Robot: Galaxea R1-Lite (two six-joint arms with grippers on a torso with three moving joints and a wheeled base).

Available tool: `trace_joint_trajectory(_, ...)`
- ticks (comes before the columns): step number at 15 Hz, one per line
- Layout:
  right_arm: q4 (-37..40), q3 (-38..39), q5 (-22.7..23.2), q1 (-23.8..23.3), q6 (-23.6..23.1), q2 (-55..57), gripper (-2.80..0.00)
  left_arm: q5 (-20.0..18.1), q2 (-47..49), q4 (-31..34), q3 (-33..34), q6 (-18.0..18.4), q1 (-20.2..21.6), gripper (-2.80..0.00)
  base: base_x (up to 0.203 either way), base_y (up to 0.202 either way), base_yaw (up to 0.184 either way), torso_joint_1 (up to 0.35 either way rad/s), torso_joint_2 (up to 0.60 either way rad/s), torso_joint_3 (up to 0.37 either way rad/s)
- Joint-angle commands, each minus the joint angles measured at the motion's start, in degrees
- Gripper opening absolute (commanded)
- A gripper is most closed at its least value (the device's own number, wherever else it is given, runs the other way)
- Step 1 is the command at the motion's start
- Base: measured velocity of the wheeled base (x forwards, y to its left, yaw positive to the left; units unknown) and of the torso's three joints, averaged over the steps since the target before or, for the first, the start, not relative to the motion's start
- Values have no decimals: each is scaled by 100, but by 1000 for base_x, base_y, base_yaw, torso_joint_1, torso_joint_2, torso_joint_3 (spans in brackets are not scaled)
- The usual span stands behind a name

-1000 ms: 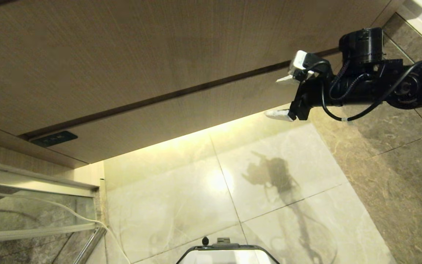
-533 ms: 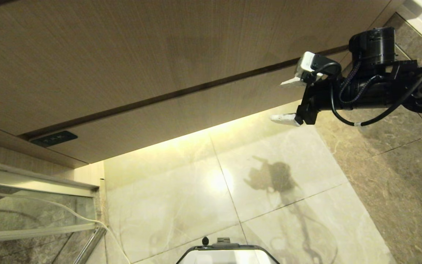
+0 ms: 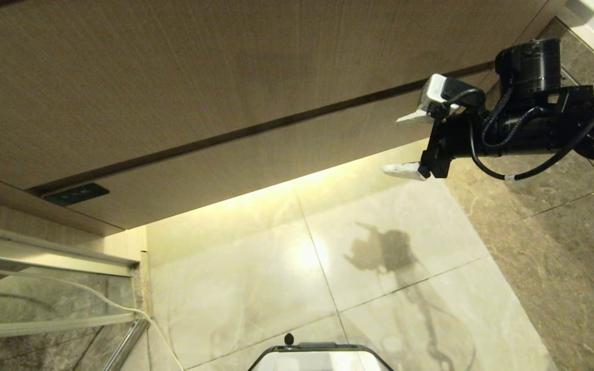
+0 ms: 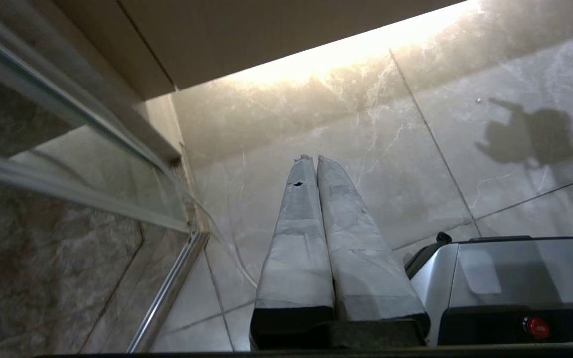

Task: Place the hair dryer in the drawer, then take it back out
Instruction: Pull open the drawer

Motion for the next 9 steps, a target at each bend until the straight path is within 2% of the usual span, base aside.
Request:
trace_joint_trajectory(1,10,-7,17,12,-13,-13,0,0,-2,2,8,-1,1,-280,9,-5,62,4,2,6)
trace_joint_trajectory(3,22,2,17,13,-18,-22,0,7,-2,2,4,-1,1,-280,0,-4,133,4,1,1)
trace_joint_trajectory(9,14,-16,25,13,-9,-13,0,7,-2,2,0,-1,1,-280,0,-6,188,1,2,-1)
